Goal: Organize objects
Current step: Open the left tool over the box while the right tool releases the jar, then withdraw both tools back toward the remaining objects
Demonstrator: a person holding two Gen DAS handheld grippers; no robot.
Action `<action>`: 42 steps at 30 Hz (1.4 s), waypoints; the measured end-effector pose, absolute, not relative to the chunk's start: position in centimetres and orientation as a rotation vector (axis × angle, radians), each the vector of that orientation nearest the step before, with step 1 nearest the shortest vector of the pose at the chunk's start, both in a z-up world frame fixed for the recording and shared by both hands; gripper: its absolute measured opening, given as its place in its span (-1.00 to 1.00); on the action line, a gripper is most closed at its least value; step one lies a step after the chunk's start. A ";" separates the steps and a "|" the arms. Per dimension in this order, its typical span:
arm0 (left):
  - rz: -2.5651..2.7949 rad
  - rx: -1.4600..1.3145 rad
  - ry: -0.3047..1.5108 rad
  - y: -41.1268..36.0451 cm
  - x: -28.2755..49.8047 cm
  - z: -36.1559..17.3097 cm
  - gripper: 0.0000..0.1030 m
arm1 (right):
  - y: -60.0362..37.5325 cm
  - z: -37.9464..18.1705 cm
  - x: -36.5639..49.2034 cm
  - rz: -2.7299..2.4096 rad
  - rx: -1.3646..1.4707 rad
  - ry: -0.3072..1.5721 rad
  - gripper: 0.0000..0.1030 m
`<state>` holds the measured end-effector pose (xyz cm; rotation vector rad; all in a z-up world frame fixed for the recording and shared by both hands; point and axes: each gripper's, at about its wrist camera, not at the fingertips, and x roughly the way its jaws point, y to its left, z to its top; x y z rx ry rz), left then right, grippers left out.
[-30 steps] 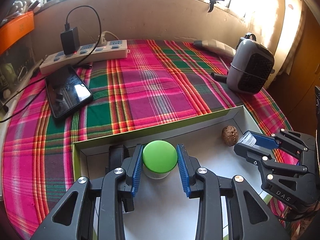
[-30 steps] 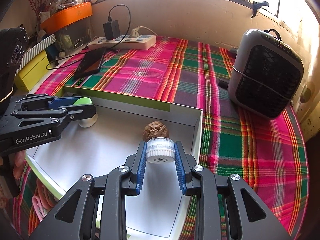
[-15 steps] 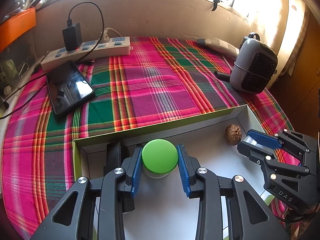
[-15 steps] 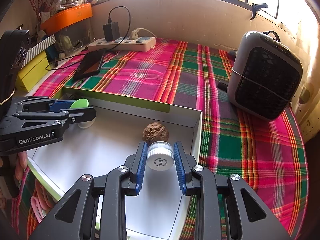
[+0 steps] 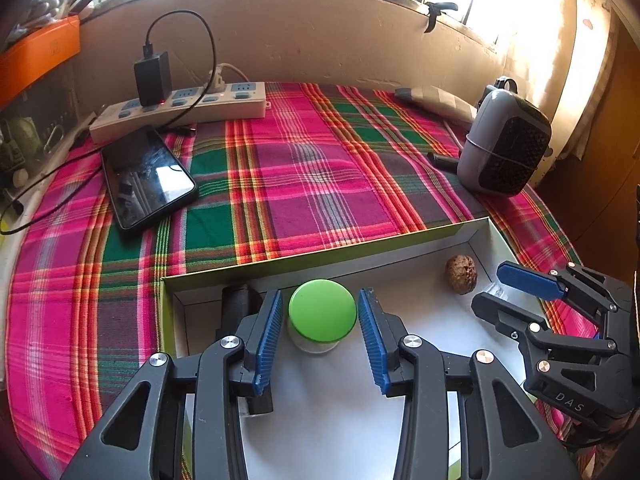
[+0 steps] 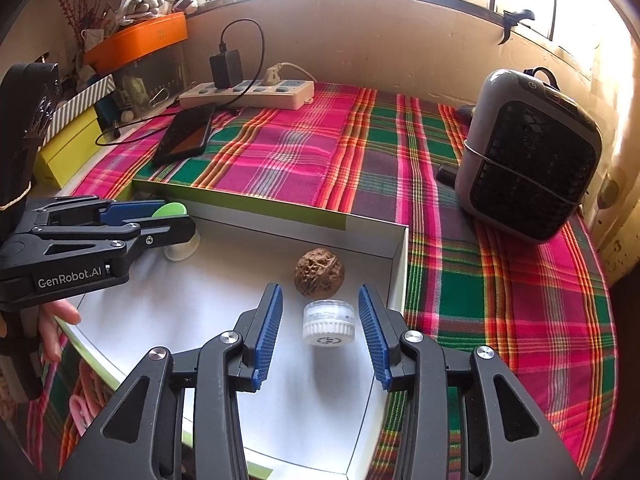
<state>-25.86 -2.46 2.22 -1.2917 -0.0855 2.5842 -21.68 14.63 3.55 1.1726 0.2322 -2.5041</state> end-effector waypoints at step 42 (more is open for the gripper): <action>2.658 -1.142 -0.120 -5.4 -13.4 5.4 -0.27 | 17.7 7.3 -11.9 -2.561 1.026 0.040 0.01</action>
